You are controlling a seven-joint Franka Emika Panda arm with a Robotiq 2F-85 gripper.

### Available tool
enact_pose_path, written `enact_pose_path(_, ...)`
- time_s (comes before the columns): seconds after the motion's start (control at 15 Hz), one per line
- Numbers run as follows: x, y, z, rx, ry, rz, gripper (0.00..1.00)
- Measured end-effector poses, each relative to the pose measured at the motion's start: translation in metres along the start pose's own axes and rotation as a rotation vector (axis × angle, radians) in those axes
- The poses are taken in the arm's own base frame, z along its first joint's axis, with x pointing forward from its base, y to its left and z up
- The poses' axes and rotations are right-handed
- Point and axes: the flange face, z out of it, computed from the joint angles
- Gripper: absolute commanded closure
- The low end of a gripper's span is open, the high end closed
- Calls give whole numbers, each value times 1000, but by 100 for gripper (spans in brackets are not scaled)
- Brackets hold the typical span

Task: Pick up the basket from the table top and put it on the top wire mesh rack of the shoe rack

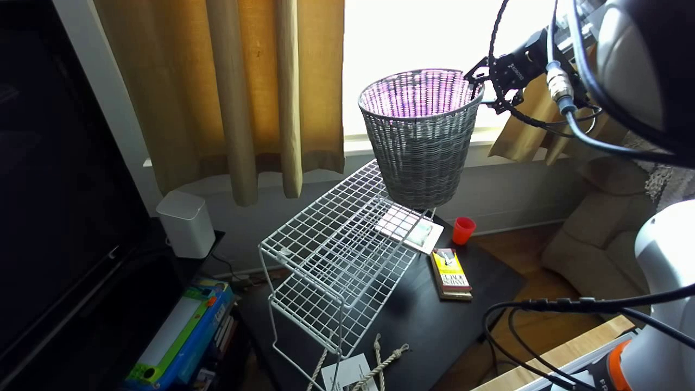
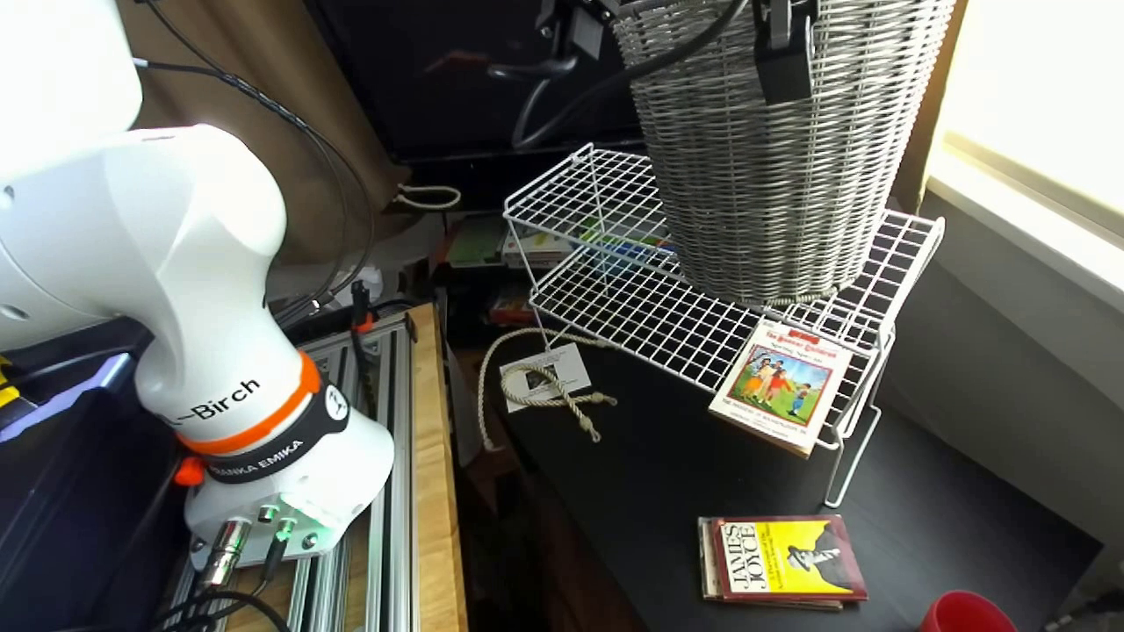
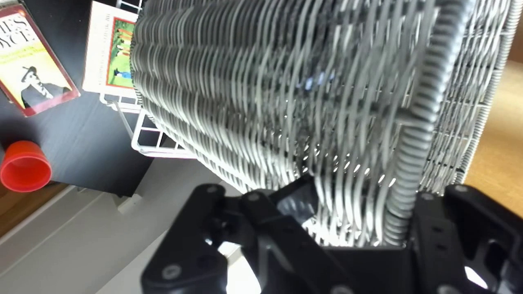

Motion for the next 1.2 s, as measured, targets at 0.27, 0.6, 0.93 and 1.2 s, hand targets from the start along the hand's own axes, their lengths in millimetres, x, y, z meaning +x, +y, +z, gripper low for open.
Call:
enact_pose_path(0.27,15,5,5,-30,17,12,97)
enact_pose_path(0.6,31,11,15,-92,52,15,97)
enact_pose_path(0.93,41,13,28,-147,90,9,60)
enact_pose_path(1.2,46,10,31,-183,126,-7,29)
